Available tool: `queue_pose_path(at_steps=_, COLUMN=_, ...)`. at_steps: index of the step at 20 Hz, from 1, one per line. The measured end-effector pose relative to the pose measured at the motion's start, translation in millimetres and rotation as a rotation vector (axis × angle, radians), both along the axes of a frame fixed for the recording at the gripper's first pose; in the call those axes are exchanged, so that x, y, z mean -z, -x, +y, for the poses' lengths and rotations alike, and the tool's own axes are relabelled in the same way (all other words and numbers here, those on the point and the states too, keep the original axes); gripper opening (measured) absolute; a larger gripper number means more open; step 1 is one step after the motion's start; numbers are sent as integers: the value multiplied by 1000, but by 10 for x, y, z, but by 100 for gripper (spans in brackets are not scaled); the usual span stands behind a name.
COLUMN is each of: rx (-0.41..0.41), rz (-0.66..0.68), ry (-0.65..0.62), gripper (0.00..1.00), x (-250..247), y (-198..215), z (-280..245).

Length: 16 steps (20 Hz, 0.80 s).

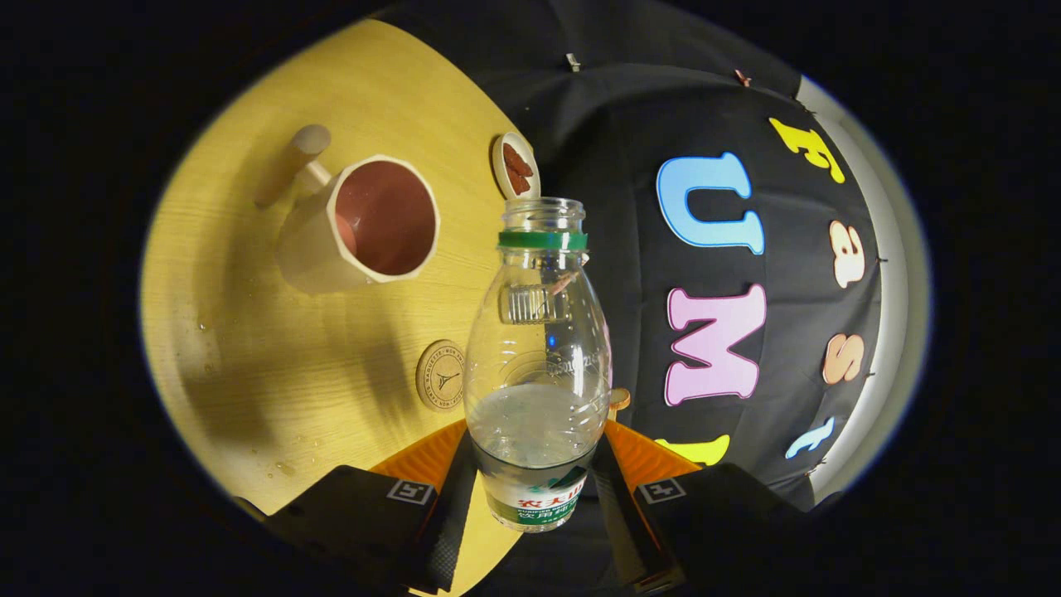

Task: Take the bottle from table, then pour the juice into the cup, finally place the bottle on the coaster

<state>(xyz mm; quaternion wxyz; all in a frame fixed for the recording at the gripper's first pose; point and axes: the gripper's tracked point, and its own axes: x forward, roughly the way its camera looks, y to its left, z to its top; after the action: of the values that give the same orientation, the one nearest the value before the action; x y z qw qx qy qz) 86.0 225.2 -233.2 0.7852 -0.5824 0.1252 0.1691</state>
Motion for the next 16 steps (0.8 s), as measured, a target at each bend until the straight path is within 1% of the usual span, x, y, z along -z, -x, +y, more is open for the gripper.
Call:
queue_pose_path(at_steps=3, rx=-6, rz=14, ry=38, gripper=74, x=35, y=-13, z=-2)
queue_pose_path(at_steps=8, rx=-44, rz=17, ry=139, gripper=74, x=98, y=-32, z=1)
queue_pose_path(at_steps=16, rx=-65, rz=5, ry=221, gripper=74, x=87, y=-42, z=0)
